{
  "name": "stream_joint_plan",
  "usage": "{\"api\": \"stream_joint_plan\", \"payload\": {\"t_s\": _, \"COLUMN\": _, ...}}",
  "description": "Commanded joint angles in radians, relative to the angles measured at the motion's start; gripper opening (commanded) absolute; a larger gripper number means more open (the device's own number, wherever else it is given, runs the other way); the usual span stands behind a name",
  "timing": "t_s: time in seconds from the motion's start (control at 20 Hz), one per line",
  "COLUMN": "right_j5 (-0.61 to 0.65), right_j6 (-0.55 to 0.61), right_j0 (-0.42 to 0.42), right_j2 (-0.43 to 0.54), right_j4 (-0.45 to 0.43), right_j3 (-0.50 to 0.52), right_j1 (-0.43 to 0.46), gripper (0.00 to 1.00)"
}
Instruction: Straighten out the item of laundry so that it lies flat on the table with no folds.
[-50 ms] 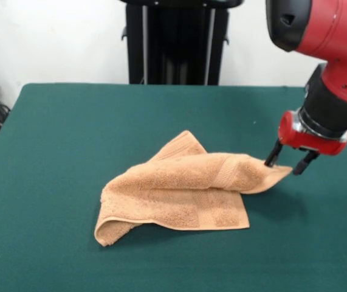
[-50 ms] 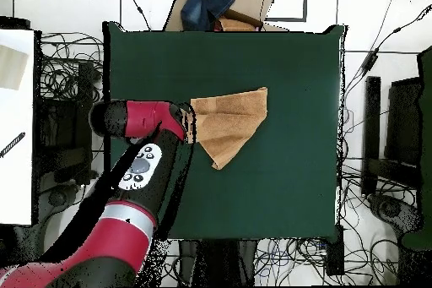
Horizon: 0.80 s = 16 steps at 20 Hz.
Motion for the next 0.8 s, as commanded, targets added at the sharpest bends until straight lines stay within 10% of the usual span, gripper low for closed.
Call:
{"api": "stream_joint_plan", "payload": {"t_s": 0.05, "right_j5": -0.076, "right_j6": 0.262, "right_j0": 0.029, "right_j2": 0.016, "right_j4": -0.01, "right_j3": 0.031, "right_j1": 0.012, "gripper": 1.0}}
{"api": "stream_joint_plan", "payload": {"t_s": 0.8, "right_j5": 0.014, "right_j6": 0.269, "right_j0": 0.067, "right_j2": -0.051, "right_j4": 0.0, "right_j3": 0.045, "right_j1": -0.045, "gripper": 1.0}}
